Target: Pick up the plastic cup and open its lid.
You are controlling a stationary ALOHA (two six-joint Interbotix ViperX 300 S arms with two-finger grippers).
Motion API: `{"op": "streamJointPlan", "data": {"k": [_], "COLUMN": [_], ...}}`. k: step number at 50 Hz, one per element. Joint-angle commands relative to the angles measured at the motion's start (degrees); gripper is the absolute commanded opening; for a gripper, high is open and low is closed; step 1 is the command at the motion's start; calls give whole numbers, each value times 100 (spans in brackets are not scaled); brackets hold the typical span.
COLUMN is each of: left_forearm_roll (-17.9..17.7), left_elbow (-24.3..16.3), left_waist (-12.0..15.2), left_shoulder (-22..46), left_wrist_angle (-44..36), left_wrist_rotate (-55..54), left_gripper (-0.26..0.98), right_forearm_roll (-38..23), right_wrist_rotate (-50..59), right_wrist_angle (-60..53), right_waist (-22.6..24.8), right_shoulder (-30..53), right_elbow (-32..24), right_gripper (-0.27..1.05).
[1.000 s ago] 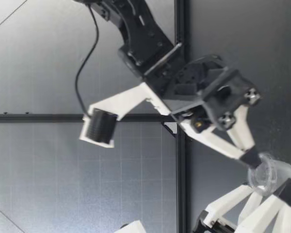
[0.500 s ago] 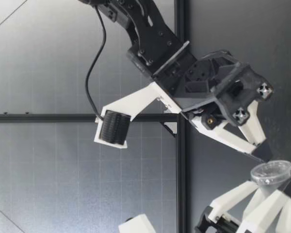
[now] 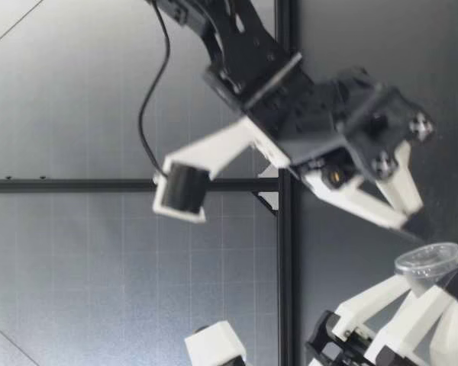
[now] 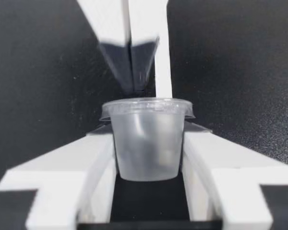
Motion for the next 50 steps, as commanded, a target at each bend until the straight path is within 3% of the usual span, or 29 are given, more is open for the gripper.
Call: {"op": "streamJointPlan", "data": {"k": [1, 11, 26, 33, 42, 50], "left_forearm_roll": [-18, -18, -35, -35, -79, -167], "left_elbow": [-26, -9, -62, -79, -141, -299], "left_waist": [18, 18, 18, 18, 18, 18], "left_shoulder": [-264, -527, -598, -598, -562, -510], "left_wrist_angle": [-193, -1151, -2821, -3560, -4096, -4166], "left_wrist_rotate": [0, -70, -457, -721, -949, -1257], "left_gripper": [20, 20, 20, 20, 20, 20], "right_forearm_roll": [-9, -396, -589, -589, -589, -519], "right_wrist_rotate": [-26, -360, -1925, -2725, -3850, -4957], "right_wrist_angle": [-193, -1310, -1916, -1925, -2276, -3015], "right_waist": [18, 79, 79, 79, 79, 97], "right_shoulder": [-879, -2145, -2654, -2751, -2848, -2821], "right_elbow": [237, 1143, 1626, 1661, 1688, 1846], "right_gripper": [-18, -17, -10, 7, 39, 45]}}
